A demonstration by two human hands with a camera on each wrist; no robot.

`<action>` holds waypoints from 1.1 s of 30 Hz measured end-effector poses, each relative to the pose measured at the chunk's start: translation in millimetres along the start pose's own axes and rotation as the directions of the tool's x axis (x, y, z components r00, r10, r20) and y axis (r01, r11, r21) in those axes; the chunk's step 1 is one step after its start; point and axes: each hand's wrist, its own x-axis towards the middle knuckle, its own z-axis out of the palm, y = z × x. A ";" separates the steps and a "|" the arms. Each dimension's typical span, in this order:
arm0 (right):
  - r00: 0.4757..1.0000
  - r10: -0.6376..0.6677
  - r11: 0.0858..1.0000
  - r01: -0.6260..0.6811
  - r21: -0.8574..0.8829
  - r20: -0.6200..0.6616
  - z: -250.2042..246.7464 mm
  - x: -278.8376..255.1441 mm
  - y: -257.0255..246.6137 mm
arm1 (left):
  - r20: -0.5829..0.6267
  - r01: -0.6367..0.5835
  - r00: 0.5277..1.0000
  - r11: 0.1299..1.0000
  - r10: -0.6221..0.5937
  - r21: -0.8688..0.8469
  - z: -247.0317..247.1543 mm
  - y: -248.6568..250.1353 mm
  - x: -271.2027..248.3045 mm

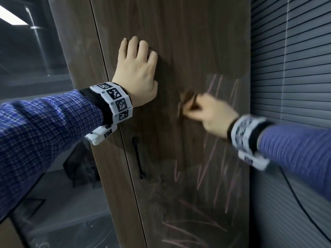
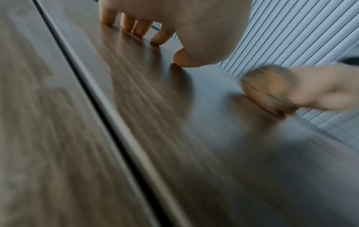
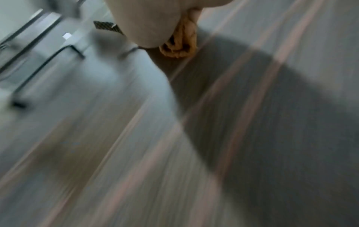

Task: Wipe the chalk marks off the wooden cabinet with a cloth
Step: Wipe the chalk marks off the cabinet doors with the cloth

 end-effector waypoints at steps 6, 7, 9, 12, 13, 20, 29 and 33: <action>0.945 0.240 0.970 -0.243 0.015 -0.221 -22.6 34.4 39.3 | -0.004 0.035 0.999 0.999 -0.035 0.003 6.5 2.8 -5.6; 0.945 0.272 0.962 -0.269 0.041 -0.184 -12.0 20.6 31.9 | -0.004 0.042 0.999 0.999 -0.042 0.003 6.1 3.7 -5.9; 0.966 0.253 0.964 -0.246 0.098 -0.062 9.9 -21.0 8.3 | -0.002 0.054 0.999 0.999 -0.054 0.005 3.9 6.5 -6.3; 0.977 -0.098 0.993 0.083 0.081 0.191 39.6 -101.4 -27.0 | 0.030 0.050 0.998 0.998 -0.049 -0.032 -5.2 9.2 -5.7; 0.946 -0.144 0.989 0.123 0.088 0.291 46.1 -121.3 -33.8 | 0.037 0.015 0.999 0.999 -0.014 -0.043 -7.9 9.8 -4.6; 0.950 -0.114 0.993 0.105 0.045 0.292 4.0 -71.1 6.2 | 0.088 -0.203 0.974 0.976 0.210 -0.083 -9.7 41.0 13.2; 0.941 0.306 0.952 -0.305 0.028 -0.148 -12.0 -24.9 57.3 | 0.051 -0.193 0.979 0.977 0.198 -0.085 5.4 44.7 8.0; 0.957 0.280 0.948 -0.288 0.132 0.078 39.2 -129.2 10.1 | 0.035 -0.177 0.983 0.982 0.180 -0.073 4.9 41.2 8.1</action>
